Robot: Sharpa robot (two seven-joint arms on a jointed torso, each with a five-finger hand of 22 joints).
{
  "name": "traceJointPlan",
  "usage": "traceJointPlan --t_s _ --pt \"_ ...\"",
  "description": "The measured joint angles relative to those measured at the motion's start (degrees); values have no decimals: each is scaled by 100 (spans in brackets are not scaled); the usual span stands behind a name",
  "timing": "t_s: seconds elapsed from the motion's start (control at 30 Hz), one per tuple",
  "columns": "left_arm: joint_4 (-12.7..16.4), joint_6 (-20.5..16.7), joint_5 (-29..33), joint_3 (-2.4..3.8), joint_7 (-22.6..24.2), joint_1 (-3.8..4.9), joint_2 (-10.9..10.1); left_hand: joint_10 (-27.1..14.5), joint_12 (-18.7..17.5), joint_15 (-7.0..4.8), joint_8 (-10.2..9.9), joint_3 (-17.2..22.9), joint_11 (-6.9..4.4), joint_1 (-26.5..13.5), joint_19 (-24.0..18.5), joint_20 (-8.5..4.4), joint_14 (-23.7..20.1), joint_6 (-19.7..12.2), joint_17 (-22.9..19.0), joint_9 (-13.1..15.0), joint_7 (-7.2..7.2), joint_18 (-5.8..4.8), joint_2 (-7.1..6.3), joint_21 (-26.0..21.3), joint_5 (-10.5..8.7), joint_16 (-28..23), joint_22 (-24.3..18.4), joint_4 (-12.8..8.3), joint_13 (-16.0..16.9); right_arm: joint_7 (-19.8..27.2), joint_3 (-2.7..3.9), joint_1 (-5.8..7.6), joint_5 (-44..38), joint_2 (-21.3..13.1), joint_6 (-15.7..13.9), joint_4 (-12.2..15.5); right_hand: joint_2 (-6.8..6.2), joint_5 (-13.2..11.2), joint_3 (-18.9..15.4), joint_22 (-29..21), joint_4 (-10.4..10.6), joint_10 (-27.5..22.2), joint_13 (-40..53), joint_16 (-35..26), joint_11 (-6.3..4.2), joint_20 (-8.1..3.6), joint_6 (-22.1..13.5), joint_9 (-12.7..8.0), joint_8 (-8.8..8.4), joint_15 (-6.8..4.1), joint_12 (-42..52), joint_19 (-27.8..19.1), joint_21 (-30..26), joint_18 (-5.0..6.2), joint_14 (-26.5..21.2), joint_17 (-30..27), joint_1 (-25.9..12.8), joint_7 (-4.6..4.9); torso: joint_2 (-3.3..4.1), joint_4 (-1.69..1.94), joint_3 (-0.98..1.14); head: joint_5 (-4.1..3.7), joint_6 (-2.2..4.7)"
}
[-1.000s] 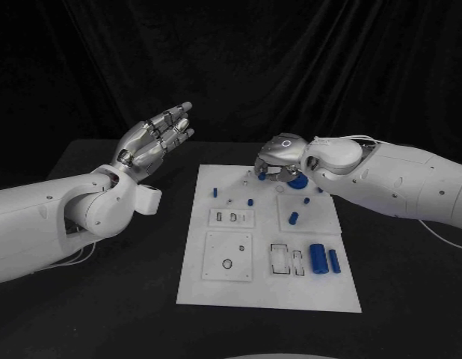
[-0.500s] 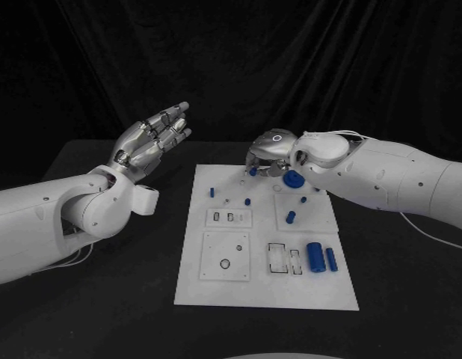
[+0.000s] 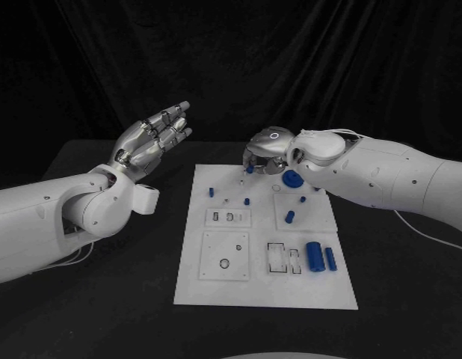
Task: Assemble the parts on the task board
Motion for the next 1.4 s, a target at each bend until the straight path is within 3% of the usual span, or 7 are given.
traceJointPlan --t_s 0.6,1.4 --pt "-22 35 0 0 0 0 41 0 0 0 0 0 0 0 0 0 0 1 -2 -1 1 0 0 0 0 0 0 0 1 -43 1 -19 23 344 6 -392 31 -1 28 20 7 -21 0 -1 20 33 -41 7 -33 21 -27 -33 0 1 -21 1 -31 40 -1 3 2 -97 -21" --pt "-59 93 -2 0 1 0 71 0 0 0 0 16 0 0 0 0 0 62 2 5 19 0 0 0 0 0 0 -16 1 -92 2 -86 35 453 283 -502 31 -1 77 18 -42 -62 -11 -66 61 62 -103 23 -66 64 -71 -62 0 1 -86 -79 -31 61 1 -4 2 -65 -73"
